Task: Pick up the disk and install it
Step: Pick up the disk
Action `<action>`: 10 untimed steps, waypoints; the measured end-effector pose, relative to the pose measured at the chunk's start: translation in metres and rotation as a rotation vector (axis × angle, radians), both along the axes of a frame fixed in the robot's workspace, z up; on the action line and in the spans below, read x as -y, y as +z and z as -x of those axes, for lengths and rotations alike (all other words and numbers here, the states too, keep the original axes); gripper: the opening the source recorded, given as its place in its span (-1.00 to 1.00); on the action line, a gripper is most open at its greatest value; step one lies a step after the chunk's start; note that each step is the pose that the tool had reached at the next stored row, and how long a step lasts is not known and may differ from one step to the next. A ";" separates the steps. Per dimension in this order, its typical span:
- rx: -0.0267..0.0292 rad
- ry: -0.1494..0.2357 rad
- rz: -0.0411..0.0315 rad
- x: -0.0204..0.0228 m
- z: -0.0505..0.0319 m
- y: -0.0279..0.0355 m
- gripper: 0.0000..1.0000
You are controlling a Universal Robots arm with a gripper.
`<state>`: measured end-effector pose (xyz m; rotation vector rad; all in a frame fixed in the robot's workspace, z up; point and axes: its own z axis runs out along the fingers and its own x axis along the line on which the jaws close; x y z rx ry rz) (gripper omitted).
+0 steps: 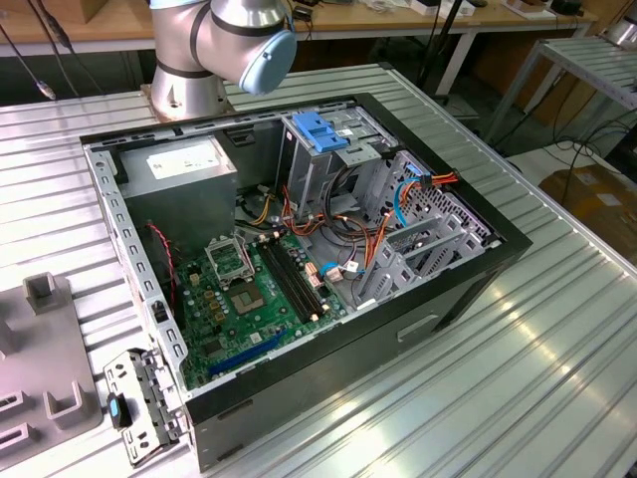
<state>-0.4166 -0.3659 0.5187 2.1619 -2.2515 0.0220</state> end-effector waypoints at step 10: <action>-0.0001 0.000 0.0000 0.0000 -0.0049 0.0000 -0.26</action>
